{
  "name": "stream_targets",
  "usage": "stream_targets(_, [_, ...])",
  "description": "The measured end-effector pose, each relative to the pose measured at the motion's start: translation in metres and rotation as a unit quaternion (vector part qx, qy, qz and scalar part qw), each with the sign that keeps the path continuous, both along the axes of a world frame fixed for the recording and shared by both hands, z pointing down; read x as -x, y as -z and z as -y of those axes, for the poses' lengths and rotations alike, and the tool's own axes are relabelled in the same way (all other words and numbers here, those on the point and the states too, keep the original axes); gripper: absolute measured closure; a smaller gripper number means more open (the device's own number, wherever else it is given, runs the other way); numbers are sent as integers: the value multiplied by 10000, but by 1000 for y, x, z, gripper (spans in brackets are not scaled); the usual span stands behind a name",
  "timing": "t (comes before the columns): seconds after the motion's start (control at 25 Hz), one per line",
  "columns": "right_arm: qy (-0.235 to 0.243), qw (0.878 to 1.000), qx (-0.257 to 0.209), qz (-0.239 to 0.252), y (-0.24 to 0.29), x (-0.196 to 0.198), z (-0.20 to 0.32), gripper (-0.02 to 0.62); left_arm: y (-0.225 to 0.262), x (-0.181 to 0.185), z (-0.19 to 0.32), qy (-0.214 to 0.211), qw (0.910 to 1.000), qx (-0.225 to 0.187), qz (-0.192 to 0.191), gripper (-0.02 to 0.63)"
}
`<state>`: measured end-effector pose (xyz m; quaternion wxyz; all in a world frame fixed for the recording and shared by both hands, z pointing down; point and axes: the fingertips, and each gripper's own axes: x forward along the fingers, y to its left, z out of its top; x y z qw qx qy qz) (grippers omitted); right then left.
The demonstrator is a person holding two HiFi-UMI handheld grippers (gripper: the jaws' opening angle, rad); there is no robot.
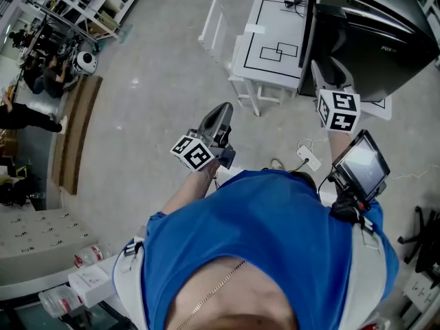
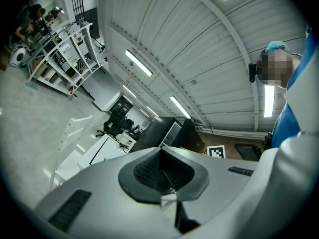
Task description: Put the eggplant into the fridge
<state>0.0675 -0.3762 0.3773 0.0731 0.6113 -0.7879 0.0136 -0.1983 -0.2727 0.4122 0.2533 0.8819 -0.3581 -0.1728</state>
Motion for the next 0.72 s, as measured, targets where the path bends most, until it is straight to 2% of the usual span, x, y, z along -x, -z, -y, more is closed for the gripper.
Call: stream_targets(0.72, [-42, 9998, -154, 134, 8, -11, 64, 423, 4, -9, 49, 45, 9999, -70, 107, 598])
